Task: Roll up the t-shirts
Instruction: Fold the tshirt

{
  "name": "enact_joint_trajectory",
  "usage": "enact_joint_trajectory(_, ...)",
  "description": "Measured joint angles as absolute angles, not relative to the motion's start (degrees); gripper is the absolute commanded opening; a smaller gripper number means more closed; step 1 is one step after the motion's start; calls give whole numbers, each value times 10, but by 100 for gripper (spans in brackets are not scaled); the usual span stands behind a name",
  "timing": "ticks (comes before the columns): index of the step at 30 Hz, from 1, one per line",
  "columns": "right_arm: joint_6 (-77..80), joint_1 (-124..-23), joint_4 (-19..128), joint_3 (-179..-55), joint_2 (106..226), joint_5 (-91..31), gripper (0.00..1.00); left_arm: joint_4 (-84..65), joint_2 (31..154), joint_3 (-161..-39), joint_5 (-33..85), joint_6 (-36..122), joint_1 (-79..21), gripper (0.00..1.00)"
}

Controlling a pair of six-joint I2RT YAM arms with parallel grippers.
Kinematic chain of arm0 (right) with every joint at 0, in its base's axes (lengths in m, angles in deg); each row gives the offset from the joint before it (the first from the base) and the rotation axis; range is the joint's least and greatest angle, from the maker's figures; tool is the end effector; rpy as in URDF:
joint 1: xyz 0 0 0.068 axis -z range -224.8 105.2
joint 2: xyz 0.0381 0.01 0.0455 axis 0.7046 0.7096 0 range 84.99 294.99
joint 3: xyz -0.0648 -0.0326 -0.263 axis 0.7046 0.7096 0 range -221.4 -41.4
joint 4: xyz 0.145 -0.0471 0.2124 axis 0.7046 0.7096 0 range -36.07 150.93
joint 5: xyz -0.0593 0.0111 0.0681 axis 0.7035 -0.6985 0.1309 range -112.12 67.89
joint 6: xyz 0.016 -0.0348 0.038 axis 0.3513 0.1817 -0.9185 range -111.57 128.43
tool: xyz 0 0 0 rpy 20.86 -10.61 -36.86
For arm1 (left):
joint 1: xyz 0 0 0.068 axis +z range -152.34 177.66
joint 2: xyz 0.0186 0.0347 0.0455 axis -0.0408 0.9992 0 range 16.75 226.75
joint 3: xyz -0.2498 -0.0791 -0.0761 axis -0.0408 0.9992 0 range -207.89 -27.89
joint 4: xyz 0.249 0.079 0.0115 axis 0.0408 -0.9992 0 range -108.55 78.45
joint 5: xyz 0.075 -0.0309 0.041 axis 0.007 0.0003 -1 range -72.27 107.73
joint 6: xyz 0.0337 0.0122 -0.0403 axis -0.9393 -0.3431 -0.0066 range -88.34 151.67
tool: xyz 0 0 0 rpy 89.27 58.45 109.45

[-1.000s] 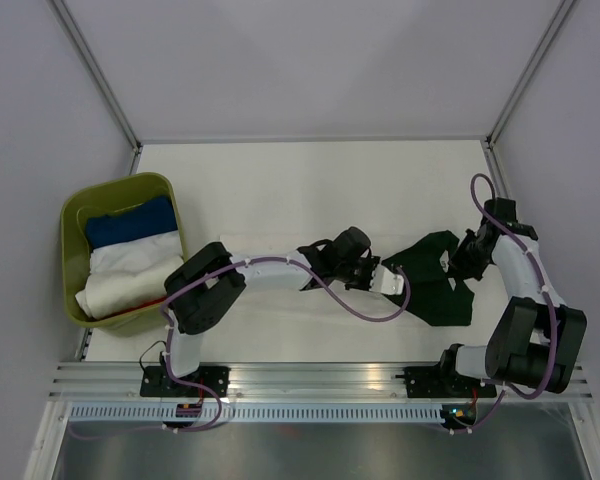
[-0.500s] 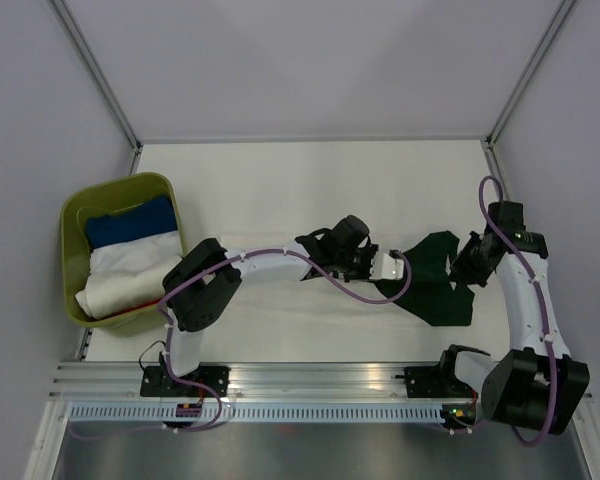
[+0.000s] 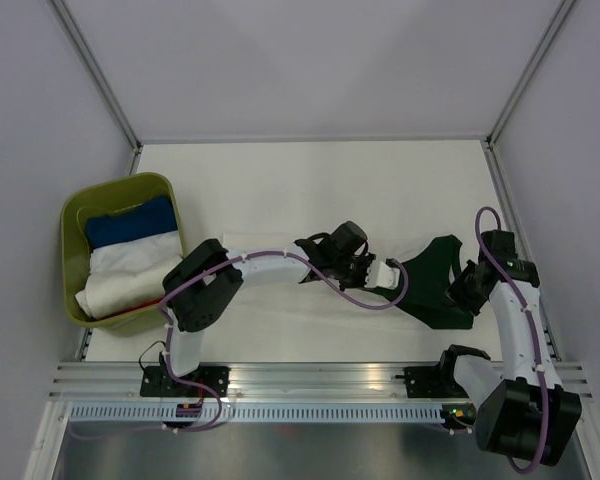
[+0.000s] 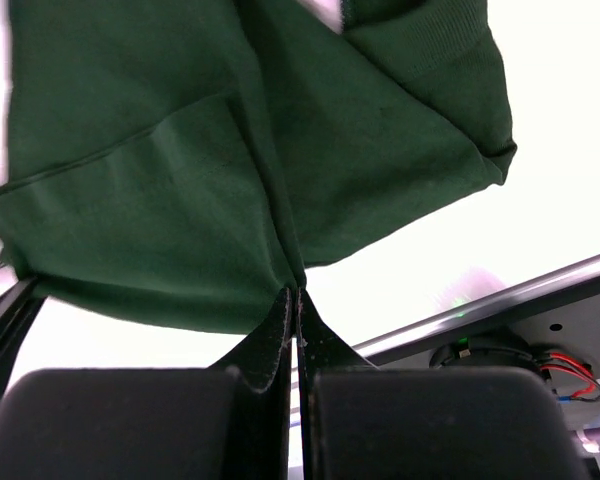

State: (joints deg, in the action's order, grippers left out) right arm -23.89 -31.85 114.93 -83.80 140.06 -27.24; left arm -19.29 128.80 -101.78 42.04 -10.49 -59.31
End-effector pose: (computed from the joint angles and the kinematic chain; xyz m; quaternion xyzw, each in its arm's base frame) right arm 0.1487 -0.0309 0.2296 0.3746 0.9152 0.0675 0.1324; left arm 0.2181 -0.3625 0.1775 0.7409 0.5275 -0.2408 0.3387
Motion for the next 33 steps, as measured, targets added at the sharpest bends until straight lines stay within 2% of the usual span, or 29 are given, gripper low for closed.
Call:
enact_joint_trajectory(8,-269,-318,1114,-772,1431,-261,1,-213,1288,-1001,455,-126,-593,2)
enact_joint_trajectory(10,-279,-318,1110,-770,1432,-258,5,-217,1288,-997,462,-132,-594,2)
enact_joint_trajectory(11,-283,-318,1107,-770,1431,-255,14,-219,1288,-995,465,-135,-594,4)
enact_joint_trajectory(13,-291,-318,1102,-770,1431,-245,28,-222,1288,-992,468,-142,-594,18)
enact_joint_trajectory(14,-294,-318,1102,-770,1431,-238,39,-224,1288,-990,469,-146,-594,39)
enact_joint_trajectory(15,-297,-318,1102,-770,1431,-233,42,-225,1288,-988,470,-149,-594,48)
enact_joint_trajectory(17,-304,-318,1101,-770,1431,-221,45,-231,1288,-987,474,-156,-594,56)
enact_joint_trajectory(23,-321,-318,1085,-805,1421,-204,50,-291,1288,-1023,482,-140,-593,56)
enact_joint_trajectory(25,-319,-318,1065,-846,1444,-202,49,-316,1287,-1055,489,-125,-588,56)
enact_joint_trajectory(26,-316,-317,1051,-871,1464,-201,44,-328,1285,-1073,494,-113,-583,54)
enact_joint_trajectory(29,-296,-309,1000,-939,1551,-202,35,-358,1264,-1109,496,-71,-554,45)
enact_joint_trajectory(33,-262,-301,923,-979,1652,-205,38,-376,1227,-1116,452,-26,-484,41)
